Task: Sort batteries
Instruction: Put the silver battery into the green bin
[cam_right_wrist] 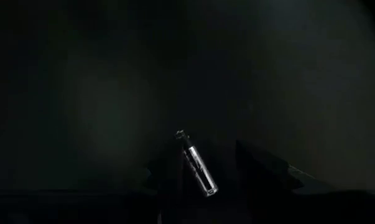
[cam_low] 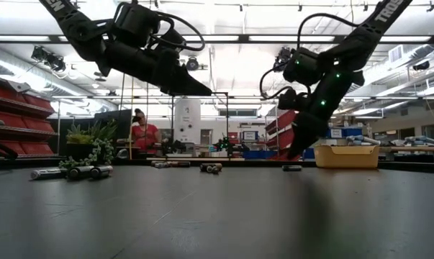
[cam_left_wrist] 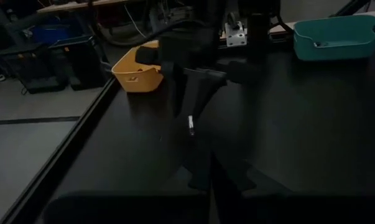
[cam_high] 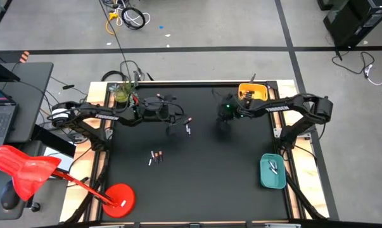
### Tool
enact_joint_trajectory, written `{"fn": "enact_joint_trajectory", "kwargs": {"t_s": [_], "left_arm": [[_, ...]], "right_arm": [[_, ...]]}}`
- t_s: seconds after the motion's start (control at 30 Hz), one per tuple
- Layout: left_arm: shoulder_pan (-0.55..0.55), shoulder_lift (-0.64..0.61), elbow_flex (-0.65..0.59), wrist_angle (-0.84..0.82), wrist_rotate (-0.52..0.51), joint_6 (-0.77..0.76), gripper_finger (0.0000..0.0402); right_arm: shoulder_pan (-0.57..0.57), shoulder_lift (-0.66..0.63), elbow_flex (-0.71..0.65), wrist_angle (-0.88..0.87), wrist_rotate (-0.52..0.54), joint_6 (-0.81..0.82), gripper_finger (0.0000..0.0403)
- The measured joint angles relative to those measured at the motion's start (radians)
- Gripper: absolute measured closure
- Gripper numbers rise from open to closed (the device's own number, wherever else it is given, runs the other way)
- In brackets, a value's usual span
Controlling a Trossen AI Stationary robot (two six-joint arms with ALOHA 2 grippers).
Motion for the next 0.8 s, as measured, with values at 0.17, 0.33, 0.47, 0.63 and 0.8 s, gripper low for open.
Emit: {"fn": "enact_joint_trajectory", "kwargs": {"t_s": [0.17, 0.33, 0.47, 0.63, 0.8], "left_arm": [[0.000, 0.000, 0.000, -0.002, 0.001, -0.004, 0.0385], [-0.006, 0.001, 0.000, 0.000, 0.002, -0.004, 0.0385], [-0.012, 0.001, 0.001, 0.005, 0.003, -0.004, 0.0385], [-0.013, 0.001, 0.001, 0.016, 0.003, -0.006, 0.0385], [-0.013, 0.001, 0.001, 0.037, 0.003, -0.023, 0.0385]], "right_arm": [[0.018, 0.009, 0.000, -0.025, 0.000, -0.046, 0.0247], [0.019, 0.049, 0.000, -0.040, -0.024, -0.046, 0.0249], [0.025, 0.100, 0.006, -0.040, -0.031, -0.029, 0.0249], [0.030, 0.116, 0.008, -0.051, -0.031, 0.051, 0.0259], [0.055, 0.116, 0.008, -0.074, -0.002, 0.119, 0.0337]]}}
